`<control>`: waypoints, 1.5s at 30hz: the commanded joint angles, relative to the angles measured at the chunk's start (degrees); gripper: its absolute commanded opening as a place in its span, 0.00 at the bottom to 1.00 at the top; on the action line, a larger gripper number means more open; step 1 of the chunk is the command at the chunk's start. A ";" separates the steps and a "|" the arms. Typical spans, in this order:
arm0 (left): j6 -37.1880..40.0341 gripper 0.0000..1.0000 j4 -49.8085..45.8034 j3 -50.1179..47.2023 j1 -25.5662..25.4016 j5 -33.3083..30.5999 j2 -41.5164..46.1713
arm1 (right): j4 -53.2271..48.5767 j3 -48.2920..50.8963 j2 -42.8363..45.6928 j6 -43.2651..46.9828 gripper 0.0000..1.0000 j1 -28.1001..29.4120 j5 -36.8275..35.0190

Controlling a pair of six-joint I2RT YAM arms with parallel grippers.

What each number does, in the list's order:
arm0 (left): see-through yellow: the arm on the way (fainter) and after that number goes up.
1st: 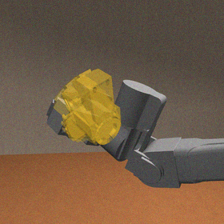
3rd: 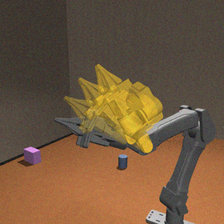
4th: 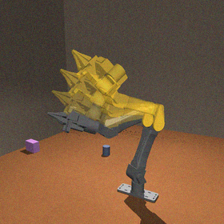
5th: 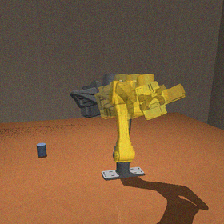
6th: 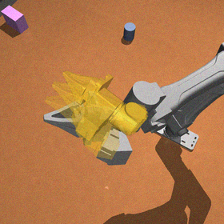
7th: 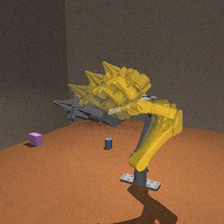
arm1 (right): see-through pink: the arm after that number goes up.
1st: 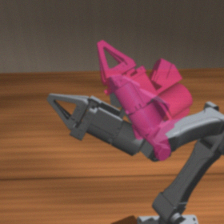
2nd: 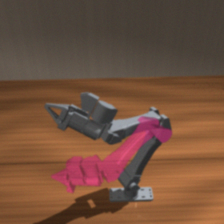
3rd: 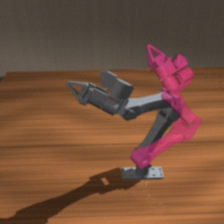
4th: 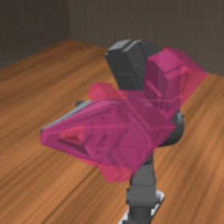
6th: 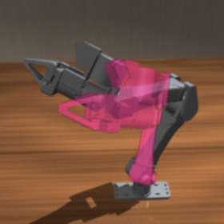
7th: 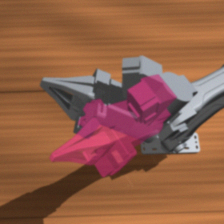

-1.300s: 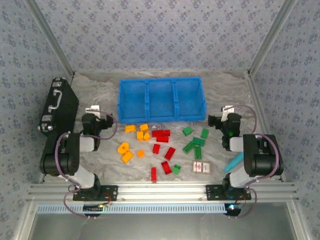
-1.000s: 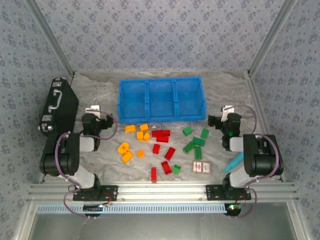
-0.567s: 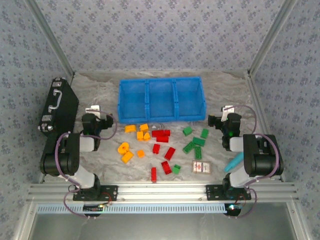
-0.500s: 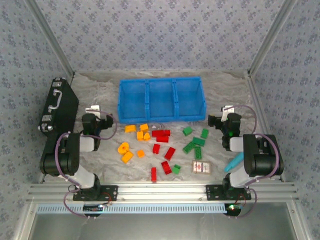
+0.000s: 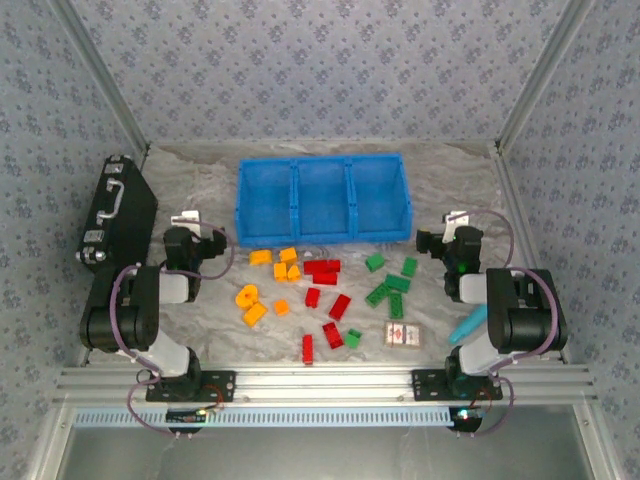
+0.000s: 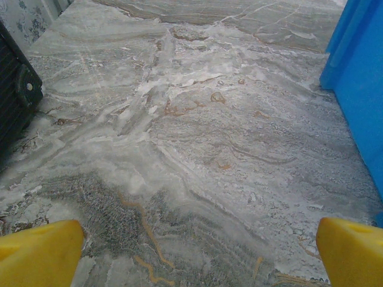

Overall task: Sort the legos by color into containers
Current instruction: Pick up the lego from the bottom-center of the table.

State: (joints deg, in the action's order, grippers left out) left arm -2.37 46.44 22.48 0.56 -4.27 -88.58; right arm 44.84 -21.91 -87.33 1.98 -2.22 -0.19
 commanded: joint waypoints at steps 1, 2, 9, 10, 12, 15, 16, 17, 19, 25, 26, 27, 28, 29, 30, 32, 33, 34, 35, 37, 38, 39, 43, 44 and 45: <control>0.54 1.00 0.07 1.16 0.33 0.91 0.60 | 0.78 -0.80 0.23 -0.22 0.99 0.13 -0.35; 0.54 1.00 0.06 1.19 0.32 0.85 0.57 | 0.87 -0.75 0.23 -0.18 0.99 0.15 -0.37; 0.56 1.00 0.06 1.17 0.35 0.89 0.57 | -14.83 -6.01 8.27 -1.75 0.99 1.78 -6.89; 0.55 1.00 0.10 1.18 0.43 0.86 0.53 | -18.82 -6.91 10.73 -3.31 0.99 1.78 -8.30; 0.56 1.00 0.06 1.23 0.34 0.91 0.60 | -24.63 -7.56 15.67 -5.95 0.99 1.50 -5.87; 0.56 1.00 0.07 1.21 0.35 0.88 0.60 | -34.93 -10.05 20.51 -10.18 0.99 2.04 -1.81; 0.53 1.00 0.06 1.24 0.34 0.89 0.60 | -39.69 -11.69 21.29 -12.54 0.99 2.60 -2.67; 0.59 1.00 0.06 1.20 0.32 0.91 0.60 | -44.10 -12.77 22.21 -14.30 0.99 3.24 -2.90; 0.58 1.00 0.06 1.24 0.34 0.93 0.60 | -48.87 -12.55 25.01 -14.23 0.99 5.42 -2.19; 0.54 1.00 0.06 1.29 0.35 0.92 0.60 | -54.89 -8.10 37.09 -12.92 0.99 19.56 -0.88; 0.53 1.00 0.06 1.21 0.32 0.89 0.61 | -55.54 -7.92 38.14 -13.56 0.99 21.73 -1.11; 0.47 1.00 0.07 1.23 0.40 1.00 0.60 | -56.30 -7.80 38.97 -14.51 0.99 24.08 -1.26; 0.31 1.00 -0.09 1.29 0.70 1.44 0.60 | -57.17 -7.79 39.47 -15.91 0.99 26.55 -1.96; 0.43 1.00 0.09 1.21 0.60 1.23 0.67 | -58.05 -7.86 39.72 -17.54 0.99 28.86 -2.77; 0.10 1.00 1.00 0.88 0.00 -0.91 1.35 | -59.04 -8.02 39.90 -19.31 0.98 31.04 -3.81; 1.03 1.00 -8.36 2.63 -2.40 -7.11 8.62 | -61.51 -8.55 39.66 -24.82 0.97 35.30 -6.24; 1.81 1.00 -14.96 4.83 -3.65 -7.64 12.79 | -63.83 -9.27 39.04 -27.82 0.96 36.89 -7.00; 1.69 1.00 -21.35 7.40 -5.47 -8.70 17.30 | -67.46 -10.87 37.79 -31.30 0.95 38.39 -7.52; 0.43 1.00 -25.75 9.52 -7.45 -10.17 20.88 | -70.52 -12.27 36.86 -34.05 0.94 40.17 -8.15; -4.10 1.00 -35.28 14.90 -12.34 -15.15 26.33 | -77.61 -15.88 34.44 -42.02 0.91 46.13 -12.76; -5.31 1.00 -40.98 18.43 -14.85 -17.29 27.92 | -80.95 -17.64 33.06 -45.89 0.91 48.75 -14.37; -5.00 1.00 -44.62 21.24 -16.85 -19.10 28.77 | -83.42 -19.09 31.86 -49.26 0.91 50.72 -15.52; -0.16 1.00 -58.70 31.07 -23.73 -22.86 30.19 | -87.76 -23.30 27.56 -62.10 0.92 58.17 -17.54; -0.47 1.00 -61.90 32.94 -25.33 -23.88 30.61 | -88.08 -24.04 26.31 -64.64 0.92 59.35 -17.25; -0.24 1.00 -64.49 34.03 -26.39 -22.97 31.18 | -88.11 -24.44 25.04 -66.21 0.91 60.25 -16.98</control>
State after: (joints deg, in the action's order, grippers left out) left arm -3.92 -0.30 54.37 -23.68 -22.98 -57.60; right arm -36.56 -44.18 -59.88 -51.44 55.94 -14.20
